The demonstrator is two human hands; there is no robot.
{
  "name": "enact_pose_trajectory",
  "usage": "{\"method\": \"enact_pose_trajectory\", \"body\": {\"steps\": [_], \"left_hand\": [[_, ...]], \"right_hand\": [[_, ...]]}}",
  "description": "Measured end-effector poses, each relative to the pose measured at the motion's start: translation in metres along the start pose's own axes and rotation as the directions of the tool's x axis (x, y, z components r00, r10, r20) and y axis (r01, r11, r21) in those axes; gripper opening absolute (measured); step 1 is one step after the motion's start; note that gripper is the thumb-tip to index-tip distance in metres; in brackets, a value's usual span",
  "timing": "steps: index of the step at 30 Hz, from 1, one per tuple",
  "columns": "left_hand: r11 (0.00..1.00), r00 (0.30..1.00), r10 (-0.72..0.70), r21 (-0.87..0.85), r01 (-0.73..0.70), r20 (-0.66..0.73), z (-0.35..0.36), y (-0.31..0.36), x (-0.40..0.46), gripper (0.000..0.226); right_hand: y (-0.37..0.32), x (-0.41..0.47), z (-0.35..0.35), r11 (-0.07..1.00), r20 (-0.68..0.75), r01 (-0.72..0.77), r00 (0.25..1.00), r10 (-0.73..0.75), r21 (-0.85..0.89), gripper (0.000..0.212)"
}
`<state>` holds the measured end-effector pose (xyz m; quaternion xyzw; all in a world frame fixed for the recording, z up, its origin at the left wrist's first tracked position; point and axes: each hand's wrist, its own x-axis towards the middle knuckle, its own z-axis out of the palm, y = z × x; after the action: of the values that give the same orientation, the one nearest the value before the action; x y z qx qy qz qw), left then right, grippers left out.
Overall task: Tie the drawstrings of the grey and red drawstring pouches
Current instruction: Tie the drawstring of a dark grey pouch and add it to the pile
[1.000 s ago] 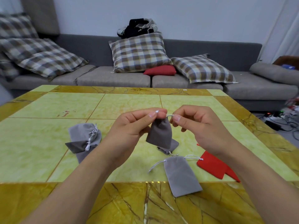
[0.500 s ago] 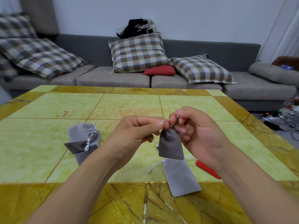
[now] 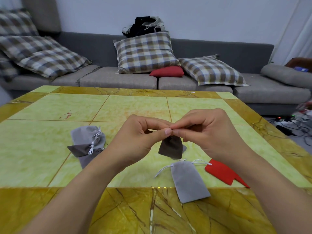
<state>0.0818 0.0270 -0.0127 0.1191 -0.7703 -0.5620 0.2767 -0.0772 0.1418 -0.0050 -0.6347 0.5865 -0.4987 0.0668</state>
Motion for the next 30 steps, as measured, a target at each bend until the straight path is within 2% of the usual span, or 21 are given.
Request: {"method": "enact_pose_trajectory", "body": {"steps": [4, 8, 11, 14, 21, 25, 30], "left_hand": [[0.999, 0.998, -0.035, 0.008, 0.036, -0.044, -0.0009, -0.0004, -0.0001, 0.014], [0.987, 0.989, -0.128, -0.105, 0.119, -0.079, -0.0024, -0.0012, 0.0001, 0.019], [0.975, 0.981, -0.172, -0.154, 0.158, -0.086, -0.0033, -0.0004, 0.0, 0.028], [0.962, 0.975, -0.198, -0.211, 0.174, -0.099, -0.002, 0.0003, 0.0003, 0.031], [0.938, 0.975, -0.192, -0.312, 0.15, -0.11, -0.0003, -0.001, -0.0004, 0.016], [0.944, 0.978, -0.155, -0.312, 0.105, -0.142, 0.0001, -0.0012, 0.0007, 0.02], [0.947, 0.982, -0.129, -0.311, 0.081, -0.136, 0.0016, 0.0008, 0.0019, 0.021]], "right_hand": [[0.0006, -0.0012, 0.0065, 0.993, -0.001, 0.035, 0.999, -0.036, -0.11, 0.008], [-0.0024, -0.0007, 0.0093, 0.994, 0.018, -0.092, 0.996, 0.091, 0.059, 0.008], [-0.0031, -0.0009, 0.0085, 0.993, 0.079, -0.107, 0.992, 0.103, 0.042, 0.01], [-0.0043, -0.0009, 0.0083, 0.994, 0.068, -0.093, 0.994, 0.089, 0.059, 0.009], [-0.0047, -0.0002, 0.006, 0.97, 0.046, -0.103, 0.994, 0.095, 0.22, 0.008], [-0.0062, 0.0003, 0.0056, 0.942, 0.013, -0.127, 0.992, 0.129, 0.31, 0.009], [-0.0006, 0.0018, 0.003, 0.952, -0.034, -0.185, 0.979, 0.199, 0.242, 0.02]]}}
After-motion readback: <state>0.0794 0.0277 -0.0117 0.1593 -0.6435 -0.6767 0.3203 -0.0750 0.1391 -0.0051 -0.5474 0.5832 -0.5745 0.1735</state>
